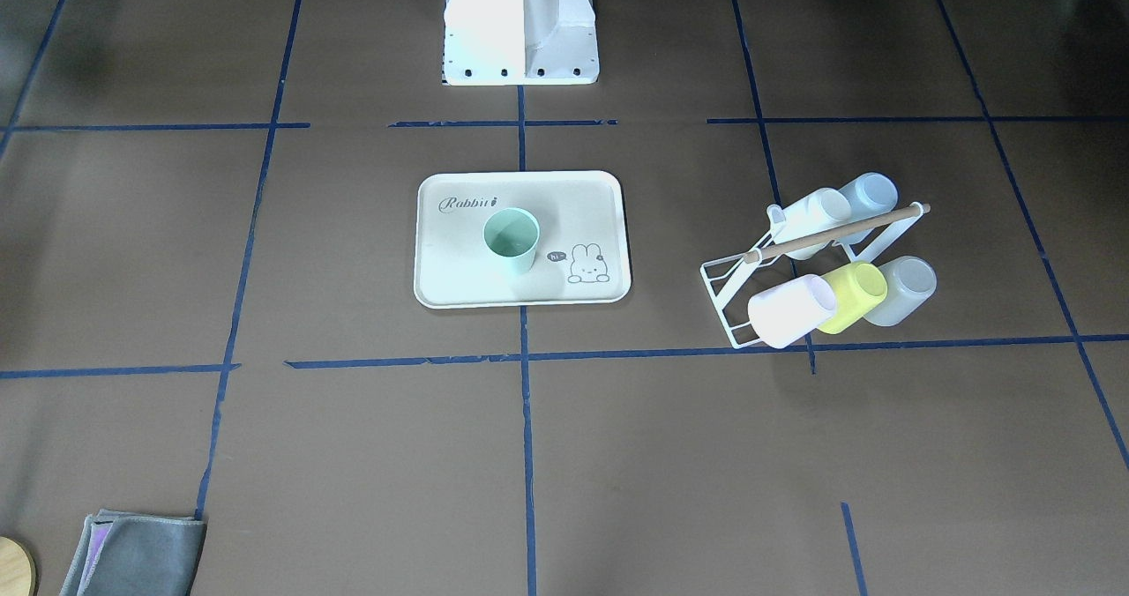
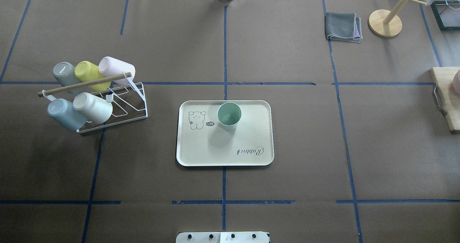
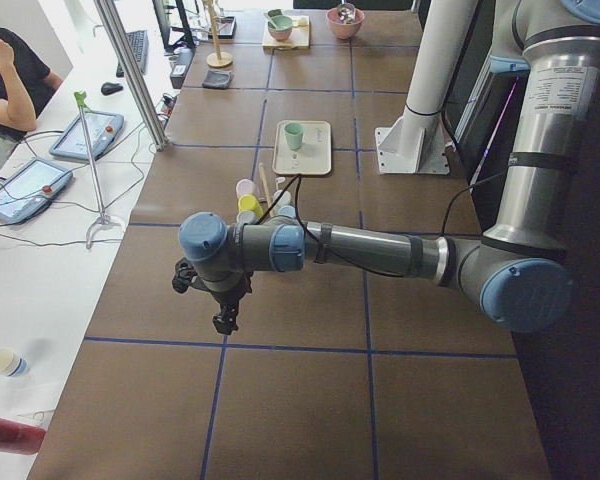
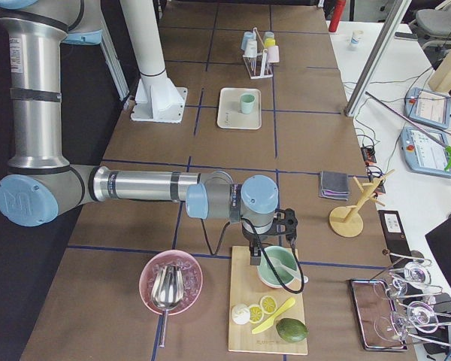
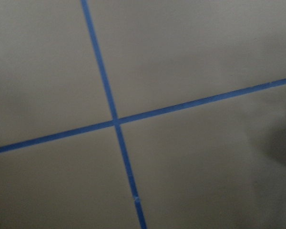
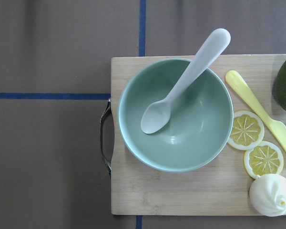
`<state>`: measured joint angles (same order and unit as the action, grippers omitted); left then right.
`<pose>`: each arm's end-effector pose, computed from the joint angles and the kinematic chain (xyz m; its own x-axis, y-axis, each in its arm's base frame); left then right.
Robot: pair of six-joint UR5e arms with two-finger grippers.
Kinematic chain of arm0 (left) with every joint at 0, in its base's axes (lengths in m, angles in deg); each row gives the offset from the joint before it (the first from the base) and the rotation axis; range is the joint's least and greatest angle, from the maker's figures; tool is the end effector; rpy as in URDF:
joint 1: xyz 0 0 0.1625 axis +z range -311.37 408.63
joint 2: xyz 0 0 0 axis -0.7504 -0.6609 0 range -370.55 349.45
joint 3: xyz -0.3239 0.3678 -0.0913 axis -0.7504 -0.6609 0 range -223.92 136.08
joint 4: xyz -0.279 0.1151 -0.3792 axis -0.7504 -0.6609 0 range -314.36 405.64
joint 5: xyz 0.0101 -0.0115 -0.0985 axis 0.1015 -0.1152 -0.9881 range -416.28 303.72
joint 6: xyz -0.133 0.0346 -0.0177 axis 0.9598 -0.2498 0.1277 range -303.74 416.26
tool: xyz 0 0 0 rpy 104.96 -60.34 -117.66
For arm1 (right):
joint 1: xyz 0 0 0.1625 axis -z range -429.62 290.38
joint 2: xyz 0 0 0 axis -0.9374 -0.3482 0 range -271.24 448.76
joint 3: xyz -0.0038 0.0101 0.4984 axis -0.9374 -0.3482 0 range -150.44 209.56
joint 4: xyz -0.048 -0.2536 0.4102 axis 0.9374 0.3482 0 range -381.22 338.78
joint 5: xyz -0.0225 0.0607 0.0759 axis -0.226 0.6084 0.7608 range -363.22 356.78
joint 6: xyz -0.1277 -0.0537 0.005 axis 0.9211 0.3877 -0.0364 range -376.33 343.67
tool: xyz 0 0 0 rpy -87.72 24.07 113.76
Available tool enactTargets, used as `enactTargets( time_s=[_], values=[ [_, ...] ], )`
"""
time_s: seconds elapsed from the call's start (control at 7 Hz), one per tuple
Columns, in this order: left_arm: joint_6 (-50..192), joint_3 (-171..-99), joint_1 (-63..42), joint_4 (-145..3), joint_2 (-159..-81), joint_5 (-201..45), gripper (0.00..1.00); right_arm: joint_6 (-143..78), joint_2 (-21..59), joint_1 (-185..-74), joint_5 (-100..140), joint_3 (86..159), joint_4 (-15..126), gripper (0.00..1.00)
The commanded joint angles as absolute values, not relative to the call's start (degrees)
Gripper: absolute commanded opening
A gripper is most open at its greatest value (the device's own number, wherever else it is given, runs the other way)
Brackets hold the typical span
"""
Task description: Pick up and place green cup on tray
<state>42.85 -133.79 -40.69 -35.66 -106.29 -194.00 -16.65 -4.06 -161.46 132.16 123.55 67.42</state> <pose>-0.0235 -0.6084 0.7114 0.6521 0.2004 -0.7312 -0.1676 0.9787 0.1188 0.0522 -0.5439 0.7438 0.7029 -0.0035 0.7113 -0.0358 0.9985 0.0403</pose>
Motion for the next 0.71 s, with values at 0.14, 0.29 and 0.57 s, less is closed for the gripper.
enactTargets(
  time_s=[0.14, 0.29, 0.57],
  values=[
    [42.19, -131.21, -41.46, -35.84, -103.1, -193.74, 1.0, -16.51, -4.32, -161.47, 132.4, 123.78, 67.29, 1.0],
    [42.28, -130.5, -41.46, -35.84, -102.58, -193.65, 1.0, -16.59, -4.23, -161.47, 132.57, 123.17, 67.37, 1.0],
    [42.37, -130.49, -41.46, -35.84, -102.66, -193.65, 1.0, -16.68, -4.32, -161.47, 132.93, 122.99, 67.46, 1.0]
  ],
)
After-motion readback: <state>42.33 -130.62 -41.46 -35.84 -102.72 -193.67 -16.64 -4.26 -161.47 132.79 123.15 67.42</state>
